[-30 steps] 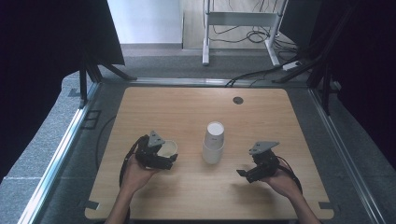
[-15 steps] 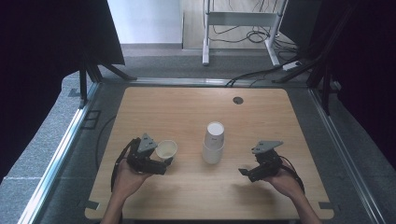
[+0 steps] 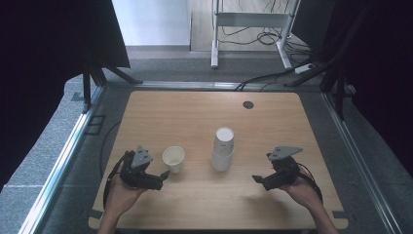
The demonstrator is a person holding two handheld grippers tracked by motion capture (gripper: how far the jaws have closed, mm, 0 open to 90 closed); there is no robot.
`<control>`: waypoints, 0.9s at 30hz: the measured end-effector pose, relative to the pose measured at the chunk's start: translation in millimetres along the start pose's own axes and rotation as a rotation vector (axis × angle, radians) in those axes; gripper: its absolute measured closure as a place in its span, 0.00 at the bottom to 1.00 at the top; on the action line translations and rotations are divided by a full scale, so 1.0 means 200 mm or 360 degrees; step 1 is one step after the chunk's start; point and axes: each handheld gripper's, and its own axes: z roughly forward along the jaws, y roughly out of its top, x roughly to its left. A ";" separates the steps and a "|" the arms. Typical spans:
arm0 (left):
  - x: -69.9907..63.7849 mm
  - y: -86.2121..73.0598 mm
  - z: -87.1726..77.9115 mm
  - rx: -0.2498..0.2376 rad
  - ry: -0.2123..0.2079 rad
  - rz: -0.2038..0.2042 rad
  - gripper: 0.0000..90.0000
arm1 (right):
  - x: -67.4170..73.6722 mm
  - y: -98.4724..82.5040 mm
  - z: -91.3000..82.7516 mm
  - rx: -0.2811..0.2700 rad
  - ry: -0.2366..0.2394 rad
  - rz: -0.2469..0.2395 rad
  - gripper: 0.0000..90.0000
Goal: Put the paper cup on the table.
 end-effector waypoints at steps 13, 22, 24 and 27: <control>0.02 -0.08 -0.03 0.0013 0.0023 -0.0030 0.00 | 0.00 -0.02 -0.08 -0.0035 -0.0025 0.0027 0.01; 0.04 -0.15 -0.05 0.0048 0.0058 -0.0059 0.00 | -0.03 -0.08 -0.14 -0.0053 -0.0073 0.0097 0.00; 0.04 -0.17 -0.05 0.0054 0.0053 -0.0071 0.00 | -0.03 -0.10 -0.16 -0.0058 -0.0084 0.0118 0.00; 0.04 -0.18 -0.05 0.0071 0.0050 -0.0073 0.00 | -0.04 -0.13 -0.18 -0.0069 -0.0102 0.0154 0.00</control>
